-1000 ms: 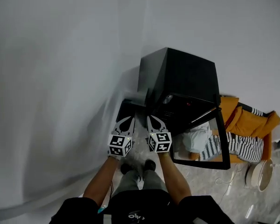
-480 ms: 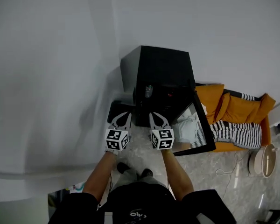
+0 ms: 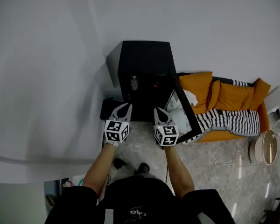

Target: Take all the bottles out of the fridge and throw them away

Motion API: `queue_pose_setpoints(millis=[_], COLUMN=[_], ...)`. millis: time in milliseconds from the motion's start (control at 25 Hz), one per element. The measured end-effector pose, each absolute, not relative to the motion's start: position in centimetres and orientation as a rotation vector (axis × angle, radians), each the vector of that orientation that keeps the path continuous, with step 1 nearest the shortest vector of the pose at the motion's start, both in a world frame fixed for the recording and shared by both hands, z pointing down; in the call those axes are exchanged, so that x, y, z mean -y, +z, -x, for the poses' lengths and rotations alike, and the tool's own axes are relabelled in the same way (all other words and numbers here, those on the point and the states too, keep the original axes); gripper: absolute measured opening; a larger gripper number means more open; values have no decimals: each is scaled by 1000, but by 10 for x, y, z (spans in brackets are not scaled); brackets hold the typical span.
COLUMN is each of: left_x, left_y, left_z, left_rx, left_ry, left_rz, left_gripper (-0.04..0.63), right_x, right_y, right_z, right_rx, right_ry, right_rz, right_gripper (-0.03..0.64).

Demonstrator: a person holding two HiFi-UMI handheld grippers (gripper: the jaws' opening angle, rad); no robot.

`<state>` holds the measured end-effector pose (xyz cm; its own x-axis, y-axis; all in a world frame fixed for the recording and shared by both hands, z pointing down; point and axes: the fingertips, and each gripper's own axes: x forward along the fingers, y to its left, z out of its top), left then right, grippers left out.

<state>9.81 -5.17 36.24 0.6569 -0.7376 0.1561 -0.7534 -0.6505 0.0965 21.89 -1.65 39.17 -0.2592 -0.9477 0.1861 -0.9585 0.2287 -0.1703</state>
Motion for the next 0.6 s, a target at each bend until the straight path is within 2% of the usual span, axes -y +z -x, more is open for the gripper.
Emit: queue_pose_setpoints(millis=[280, 600], left_x=[28, 20], left_y=[358, 349], left_z=[-134, -137], left_rx=[1196, 1218], left_ry=[155, 157], left_rz=[-2740, -2754], left_gripper=[6, 6], right_x=[-7, -14], right_y=[384, 376], right_z=[-251, -252], right_rx=[2416, 2450], right_ry=[365, 345], right_rz=[-1909, -1886], right_gripper=[7, 7])
